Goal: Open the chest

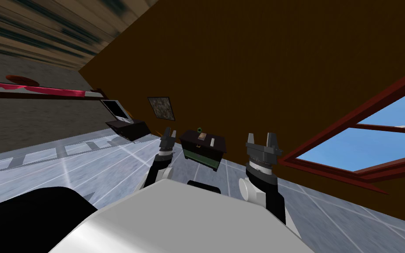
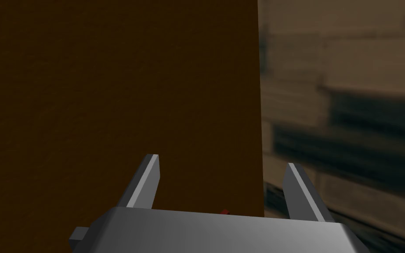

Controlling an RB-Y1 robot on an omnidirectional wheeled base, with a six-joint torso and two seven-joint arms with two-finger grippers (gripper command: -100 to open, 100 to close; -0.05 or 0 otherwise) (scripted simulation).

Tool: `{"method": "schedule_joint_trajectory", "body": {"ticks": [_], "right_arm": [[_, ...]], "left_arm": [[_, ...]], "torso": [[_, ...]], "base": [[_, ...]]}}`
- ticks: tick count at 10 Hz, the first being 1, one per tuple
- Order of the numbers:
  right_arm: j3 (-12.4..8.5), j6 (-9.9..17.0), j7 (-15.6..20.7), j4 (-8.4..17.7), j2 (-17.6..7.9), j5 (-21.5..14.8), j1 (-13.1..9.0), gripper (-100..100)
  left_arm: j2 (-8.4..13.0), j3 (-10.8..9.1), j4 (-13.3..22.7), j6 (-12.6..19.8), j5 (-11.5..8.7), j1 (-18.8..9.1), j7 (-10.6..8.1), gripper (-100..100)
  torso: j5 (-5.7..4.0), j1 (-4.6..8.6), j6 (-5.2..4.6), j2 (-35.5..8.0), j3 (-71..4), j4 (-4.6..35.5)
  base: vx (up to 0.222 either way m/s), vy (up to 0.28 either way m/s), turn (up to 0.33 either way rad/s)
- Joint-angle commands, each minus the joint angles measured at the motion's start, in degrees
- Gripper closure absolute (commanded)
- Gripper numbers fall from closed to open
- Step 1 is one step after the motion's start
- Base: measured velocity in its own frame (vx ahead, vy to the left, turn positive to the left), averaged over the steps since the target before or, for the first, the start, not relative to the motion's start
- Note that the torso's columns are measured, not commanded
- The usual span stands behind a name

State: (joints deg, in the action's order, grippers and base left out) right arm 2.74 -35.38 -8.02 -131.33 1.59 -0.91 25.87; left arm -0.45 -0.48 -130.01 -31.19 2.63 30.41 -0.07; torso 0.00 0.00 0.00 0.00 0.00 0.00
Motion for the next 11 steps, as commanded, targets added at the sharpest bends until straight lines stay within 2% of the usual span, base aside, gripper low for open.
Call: {"method": "schedule_joint_trajectory", "body": {"ticks": [1,9,10,11], "right_arm": [[0.0,0.0,0.0,0.0,0.0,0.0,0.0,0],[0.0,0.0,0.0,-0.02,0.0,0.0,0.0,0],[0.0,-0.01,0.0,-0.02,0.0,0.0,0.0,0],[0.0,0.0,0.0,0.0,0.0,0.0,0.0,0]], "left_arm": [[0.0,0.0,0.0,0.0,0.0,0.0,0.0,0],[0.0,0.0,-0.02,-0.01,0.0,0.0,0.0,0],[1.77,0.02,0.84,-0.39,0.05,-0.16,0.14,-100],[3.03,0.04,1.66,-0.77,0.1,-0.3,0.27,-100]], "torso": [[0.0,0.0,0.0,-2.32,-4.67,2.35],[0.0,0.0,0.0,-35.39,-70.73,35.37],[0.0,0.0,0.0,-39.62,-79.19,39.6],[0.0,-0.01,0.0,-41.52,-83.15,41.48]], "base": [[0.0,0.0,0.0],[0.0,0.0,0.0],[0.014,-0.001,-0.006],[0.023,-0.001,-0.011]]}}
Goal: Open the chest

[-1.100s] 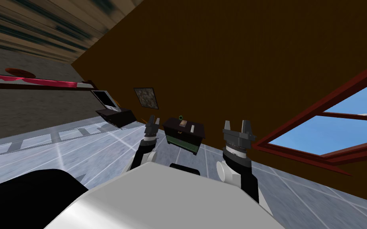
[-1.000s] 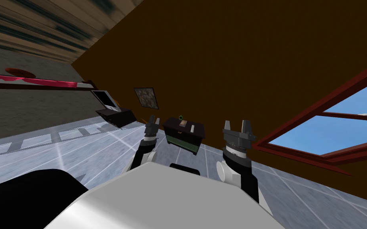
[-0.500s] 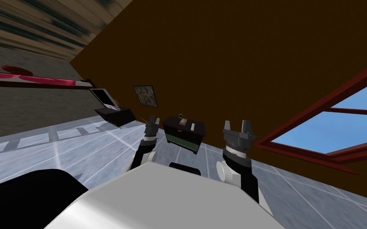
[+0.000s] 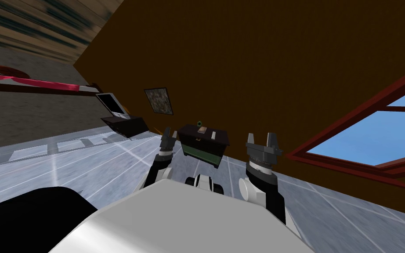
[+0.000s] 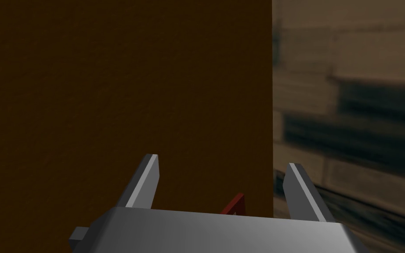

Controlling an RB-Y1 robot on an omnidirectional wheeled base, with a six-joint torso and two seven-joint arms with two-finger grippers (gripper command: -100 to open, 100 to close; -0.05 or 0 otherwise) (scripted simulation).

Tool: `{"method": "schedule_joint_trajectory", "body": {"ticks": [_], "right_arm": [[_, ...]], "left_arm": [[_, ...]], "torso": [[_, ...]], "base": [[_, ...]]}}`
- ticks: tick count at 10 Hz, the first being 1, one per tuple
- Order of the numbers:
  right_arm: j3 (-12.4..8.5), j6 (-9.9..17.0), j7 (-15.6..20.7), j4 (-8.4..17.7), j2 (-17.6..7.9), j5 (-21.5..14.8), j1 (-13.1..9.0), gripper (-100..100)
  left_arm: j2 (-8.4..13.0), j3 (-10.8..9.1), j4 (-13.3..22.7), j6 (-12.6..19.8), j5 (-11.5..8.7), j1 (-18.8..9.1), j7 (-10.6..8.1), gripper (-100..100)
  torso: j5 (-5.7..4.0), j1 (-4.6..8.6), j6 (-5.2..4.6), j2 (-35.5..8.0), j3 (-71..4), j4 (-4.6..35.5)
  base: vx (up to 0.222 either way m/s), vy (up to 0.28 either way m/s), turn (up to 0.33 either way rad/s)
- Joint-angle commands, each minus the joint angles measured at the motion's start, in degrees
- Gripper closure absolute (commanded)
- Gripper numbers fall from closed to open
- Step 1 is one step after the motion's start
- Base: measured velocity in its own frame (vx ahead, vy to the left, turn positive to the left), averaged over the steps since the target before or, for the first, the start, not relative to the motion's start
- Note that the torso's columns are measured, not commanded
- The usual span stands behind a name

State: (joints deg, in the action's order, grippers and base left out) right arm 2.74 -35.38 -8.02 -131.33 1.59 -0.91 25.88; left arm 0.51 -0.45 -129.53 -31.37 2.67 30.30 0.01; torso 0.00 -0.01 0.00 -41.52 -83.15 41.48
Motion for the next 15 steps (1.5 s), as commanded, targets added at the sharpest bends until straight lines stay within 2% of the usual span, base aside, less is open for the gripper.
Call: {"method": "schedule_joint_trajectory", "body": {"ticks": [1,4,7,9,10,12,13,15], "right_arm": [[0.0,0.0,0.0,0.01,0.0,0.0,0.0,0],[0.0,0.0,0.0,0.01,0.0,0.0,0.01,0],[0.0,0.0,0.0,0.01,0.0,0.0,0.01,0],[0.0,0.0,0.0,0.01,0.0,0.0,0.01,0],[0.0,0.0,0.0,0.01,0.0,0.0,0.01,0],[0.0,0.0,0.0,0.01,0.0,0.0,0.01,0],[0.0,0.0,0.0,0.01,0.0,0.0,0.01,0],[0.0,0.0,0.0,0.01,0.0,0.0,0.01,0]], "left_arm": [[3.31,0.03,2.22,-1.08,0.12,-0.39,0.37,-100],[6.35,0.14,6.34,-3.07,0.37,-1.12,1.06,-100],[8.3,0.27,11.56,-5.68,0.7,-2.04,1.96,-100],[9.1,0.37,14.85,-7.67,0.95,-2.74,2.65,-100],[9.1,0.37,15.55,-7.67,0.95,-2.74,2.65,-100],[9.64,0.48,19.57,-9.84,1.23,-3.52,3.41,-100],[9.64,0.48,19.96,-9.84,1.23,-3.52,3.41,-100],[10.0,0.6,24.31,-12.18,1.52,-4.38,4.23,-100]], "torso": [[0.0,0.0,0.0,-0.51,-1.14,0.55],[0.0,0.01,0.0,-0.7,-1.45,0.78],[-0.01,0.02,0.0,-0.74,-1.44,0.79],[0.0,0.01,0.01,-0.75,-1.43,0.8],[-0.01,0.03,0.0,-0.78,-1.41,0.8],[0.0,0.0,0.0,-0.8,-1.39,0.81],[0.0,0.0,0.0,-0.73,-1.44,0.8],[0.0,0.01,0.0,-0.77,-1.41,0.8]], "base": [[0.028,0.0,-0.009],[0.047,0.001,-0.015],[0.064,-0.005,-0.019],[0.068,-0.007,-0.021],[0.047,-0.002,-0.006],[0.058,-0.001,-0.02],[0.048,0.006,-0.009],[0.059,0.001,-0.022]]}}
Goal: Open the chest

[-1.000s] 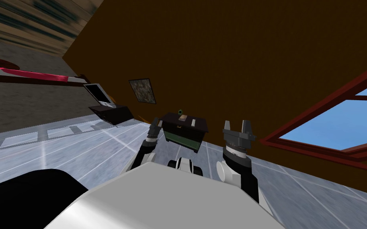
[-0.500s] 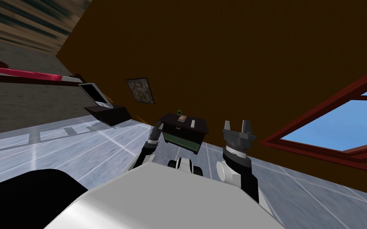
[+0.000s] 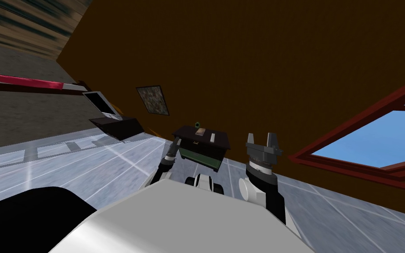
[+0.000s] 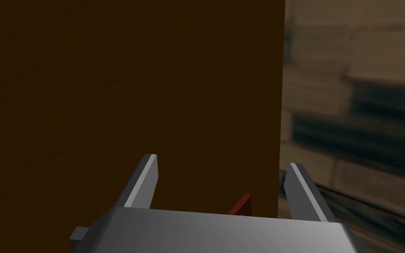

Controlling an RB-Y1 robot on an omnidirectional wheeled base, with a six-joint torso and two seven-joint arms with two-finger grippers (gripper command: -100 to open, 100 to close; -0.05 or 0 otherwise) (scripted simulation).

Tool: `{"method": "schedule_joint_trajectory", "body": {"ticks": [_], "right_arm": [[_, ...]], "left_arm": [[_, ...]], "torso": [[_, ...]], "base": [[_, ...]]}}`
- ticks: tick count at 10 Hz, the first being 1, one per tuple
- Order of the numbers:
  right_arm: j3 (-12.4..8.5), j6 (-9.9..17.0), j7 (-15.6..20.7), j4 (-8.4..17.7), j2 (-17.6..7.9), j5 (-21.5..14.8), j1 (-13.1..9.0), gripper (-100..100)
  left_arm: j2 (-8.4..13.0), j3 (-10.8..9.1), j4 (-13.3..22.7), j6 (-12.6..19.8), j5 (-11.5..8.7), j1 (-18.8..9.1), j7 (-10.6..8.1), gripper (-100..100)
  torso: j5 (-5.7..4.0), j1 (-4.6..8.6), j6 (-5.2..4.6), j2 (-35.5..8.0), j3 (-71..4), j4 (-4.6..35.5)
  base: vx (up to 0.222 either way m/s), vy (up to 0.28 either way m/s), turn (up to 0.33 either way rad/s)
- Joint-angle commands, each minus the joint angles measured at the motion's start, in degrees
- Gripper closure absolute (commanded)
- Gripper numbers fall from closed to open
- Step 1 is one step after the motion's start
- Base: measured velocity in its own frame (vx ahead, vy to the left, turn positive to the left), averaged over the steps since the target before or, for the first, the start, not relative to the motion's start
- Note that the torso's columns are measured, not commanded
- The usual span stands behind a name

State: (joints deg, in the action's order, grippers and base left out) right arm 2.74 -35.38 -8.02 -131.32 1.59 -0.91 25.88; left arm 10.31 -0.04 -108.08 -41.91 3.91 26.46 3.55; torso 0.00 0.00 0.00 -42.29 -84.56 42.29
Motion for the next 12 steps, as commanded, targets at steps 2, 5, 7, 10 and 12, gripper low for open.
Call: {"method": "schedule_joint_trajectory", "body": {"ticks": [2,5,7,10,12], "right_arm": [[0.0,0.0,0.0,0.0,0.0,0.0,0.0,0],[0.0,0.0,0.0,0.0,0.0,0.0,0.0,0],[0.0,0.0,0.0,0.0,0.0,0.0,0.0,0],[0.0,0.0,0.0,0.0,0.0,0.0,0.0,0],[0.0,0.0,0.0,0.0,0.0,0.0,0.0,0]], "left_arm": [[0.33,0.25,5.46,-2.86,0.44,-0.99,1.12,-100],[0.48,0.38,9.87,-5.41,0.76,-1.95,2.02,-100],[0.52,0.45,13.02,-6.73,0.93,-2.45,2.48,-100],[0.55,0.52,16.97,-8.07,1.1,-2.96,2.96,-100],[0.56,0.59,19.85,-9.43,1.27,-3.47,3.44,-100]], "torso": [[-0.01,0.01,0.0,0.01,-0.01,0.0],[-0.01,0.02,0.0,-0.01,0.01,0.01],[0.0,0.0,0.0,0.03,-0.03,-0.02],[0.0,-0.01,-0.01,-0.03,0.02,0.01],[0.0,0.0,0.0,0.05,-0.03,-0.01]], "base": [[0.056,0.003,-0.013],[0.059,-0.003,-0.019],[0.06,-0.001,-0.015],[0.043,0.003,-0.014],[0.053,0.005,-0.015]]}}
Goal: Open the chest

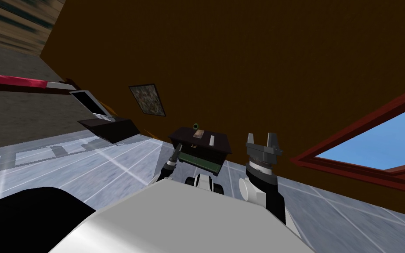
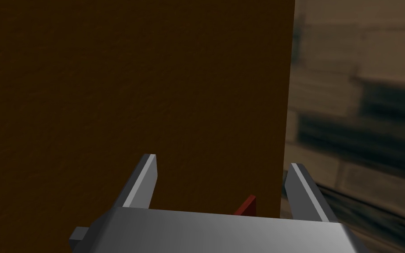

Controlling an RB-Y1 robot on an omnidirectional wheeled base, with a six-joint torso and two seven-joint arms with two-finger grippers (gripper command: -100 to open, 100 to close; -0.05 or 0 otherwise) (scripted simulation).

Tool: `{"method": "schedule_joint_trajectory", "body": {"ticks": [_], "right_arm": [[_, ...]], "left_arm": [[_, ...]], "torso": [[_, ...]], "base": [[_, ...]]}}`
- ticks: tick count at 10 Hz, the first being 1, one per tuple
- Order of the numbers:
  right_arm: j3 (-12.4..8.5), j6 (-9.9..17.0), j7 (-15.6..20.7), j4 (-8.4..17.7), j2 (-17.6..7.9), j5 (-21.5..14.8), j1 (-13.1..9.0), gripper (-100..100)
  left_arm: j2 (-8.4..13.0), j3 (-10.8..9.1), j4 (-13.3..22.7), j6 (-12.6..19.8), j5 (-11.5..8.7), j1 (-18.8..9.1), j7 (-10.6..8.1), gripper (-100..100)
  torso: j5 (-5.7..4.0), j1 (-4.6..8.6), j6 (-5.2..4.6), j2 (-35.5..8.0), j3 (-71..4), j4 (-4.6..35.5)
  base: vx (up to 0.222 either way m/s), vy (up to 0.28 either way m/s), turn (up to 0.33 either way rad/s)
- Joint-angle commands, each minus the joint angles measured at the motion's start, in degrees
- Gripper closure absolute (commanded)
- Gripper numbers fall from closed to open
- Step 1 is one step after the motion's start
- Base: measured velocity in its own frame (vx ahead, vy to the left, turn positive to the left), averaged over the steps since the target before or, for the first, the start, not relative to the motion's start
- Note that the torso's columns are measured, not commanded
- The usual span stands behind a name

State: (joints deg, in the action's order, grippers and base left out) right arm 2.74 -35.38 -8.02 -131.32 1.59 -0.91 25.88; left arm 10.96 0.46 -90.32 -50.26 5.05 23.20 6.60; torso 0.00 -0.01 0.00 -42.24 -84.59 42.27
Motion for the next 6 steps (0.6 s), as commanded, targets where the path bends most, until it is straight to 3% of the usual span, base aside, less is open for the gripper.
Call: {"method": "schedule_joint_trajectory", "body": {"ticks": [1,6], "right_arm": [[0.0,0.0,0.0,0.0,0.0,0.0,0.0,0],[0.0,0.0,0.0,0.0,0.0,0.0,0.0,0]], "left_arm": [[-0.09,0.17,4.31,-2.45,0.3,-0.73,0.87,-100],[-0.26,0.38,13.24,-6.55,0.82,-2.26,2.31,-100]], "torso": [[0.0,0.02,0.0,-0.03,0.01,0.0],[-0.01,0.02,0.0,-0.1,0.06,0.02]], "base": [[0.052,-0.006,-0.015],[0.064,0.0,-0.019]]}}
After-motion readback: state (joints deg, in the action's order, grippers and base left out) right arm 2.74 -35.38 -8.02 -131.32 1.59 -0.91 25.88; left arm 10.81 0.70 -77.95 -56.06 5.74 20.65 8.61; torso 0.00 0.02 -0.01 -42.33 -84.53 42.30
